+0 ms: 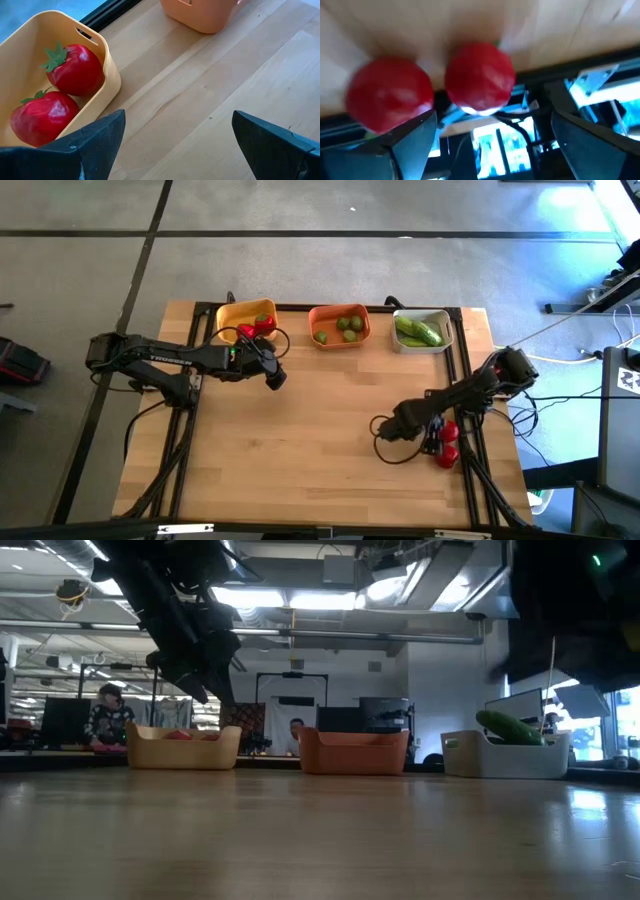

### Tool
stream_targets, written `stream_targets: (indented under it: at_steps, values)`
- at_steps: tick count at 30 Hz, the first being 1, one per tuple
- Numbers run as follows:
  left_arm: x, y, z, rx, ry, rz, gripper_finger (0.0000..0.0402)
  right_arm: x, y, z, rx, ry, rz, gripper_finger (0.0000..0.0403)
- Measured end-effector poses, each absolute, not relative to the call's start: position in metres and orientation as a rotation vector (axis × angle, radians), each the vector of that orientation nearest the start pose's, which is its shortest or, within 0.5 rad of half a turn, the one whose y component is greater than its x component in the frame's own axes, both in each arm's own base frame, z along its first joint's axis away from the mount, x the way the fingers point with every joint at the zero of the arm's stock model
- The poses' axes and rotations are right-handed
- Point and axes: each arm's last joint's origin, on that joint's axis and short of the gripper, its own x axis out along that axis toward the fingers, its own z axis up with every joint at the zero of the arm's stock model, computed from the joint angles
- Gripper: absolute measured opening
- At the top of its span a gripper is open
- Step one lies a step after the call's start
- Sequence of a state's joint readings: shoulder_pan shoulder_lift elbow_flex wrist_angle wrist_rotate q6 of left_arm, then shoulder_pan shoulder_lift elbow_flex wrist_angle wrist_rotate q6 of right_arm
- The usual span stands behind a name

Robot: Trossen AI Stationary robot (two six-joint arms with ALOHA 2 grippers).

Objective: Sort produce into baskets
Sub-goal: Put the top tomato into the yellow bin

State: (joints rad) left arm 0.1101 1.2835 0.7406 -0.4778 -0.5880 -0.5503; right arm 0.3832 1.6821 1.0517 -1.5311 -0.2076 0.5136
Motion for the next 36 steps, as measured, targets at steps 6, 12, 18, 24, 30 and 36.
stream_targets:
  at_steps: [6, 12, 18, 24, 30, 36]
  values:
    - [0.231, 0.042, 0.203, -0.238, 0.800, 0.886, 0.0363, 0.197, 0.085, 0.177, 0.108, 2.263, -0.280, 0.0379]
    - [0.231, 0.042, 0.203, -0.238, 0.800, 0.886, 0.0363, 0.200, 0.087, 0.173, 0.149, 2.208, -0.328, 0.0379]
    - [0.231, 0.042, 0.203, -0.238, 0.800, 0.886, 0.0363, 0.197, 0.087, 0.167, 0.193, 2.226, -0.311, 0.0379]
    - [0.231, 0.042, 0.203, -0.233, 0.802, 0.884, 0.0363, 0.187, 0.085, 0.151, 0.267, 2.253, -0.286, 0.0379]
    - [0.231, 0.042, 0.203, -0.232, 0.802, 0.883, 0.0363, 0.181, 0.082, 0.143, 0.277, 2.255, -0.309, 0.0378]
    - [0.231, 0.042, 0.203, -0.236, 0.799, 0.885, 0.0363, 0.179, 0.081, 0.137, 0.263, 2.240, -0.307, 0.0333]
